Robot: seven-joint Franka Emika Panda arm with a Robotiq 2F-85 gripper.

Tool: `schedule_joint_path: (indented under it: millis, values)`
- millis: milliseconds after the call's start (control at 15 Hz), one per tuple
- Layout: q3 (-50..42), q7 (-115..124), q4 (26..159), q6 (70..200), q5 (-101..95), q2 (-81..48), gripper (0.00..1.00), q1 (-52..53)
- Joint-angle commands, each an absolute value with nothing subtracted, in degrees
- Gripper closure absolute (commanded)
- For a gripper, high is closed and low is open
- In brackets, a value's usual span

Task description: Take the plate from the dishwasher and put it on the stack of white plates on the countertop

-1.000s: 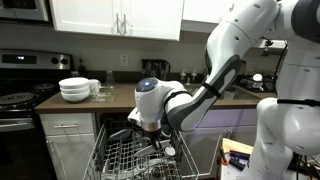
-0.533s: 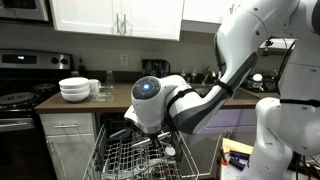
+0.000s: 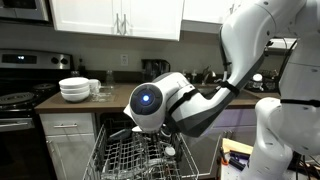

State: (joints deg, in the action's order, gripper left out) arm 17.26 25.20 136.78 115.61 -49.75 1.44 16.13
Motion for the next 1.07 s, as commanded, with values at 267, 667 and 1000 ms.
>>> schedule_joint_path:
  millis: [267,667,1000]
  values:
    - [18.9,48.0,134.9,103.9,-58.8,-1.0,0.99,17.5]
    - [18.6,53.2,135.3,100.6,-59.8,-2.9,0.94,18.4]
    - [18.3,53.9,135.0,99.9,-60.1,-4.8,0.99,18.5]
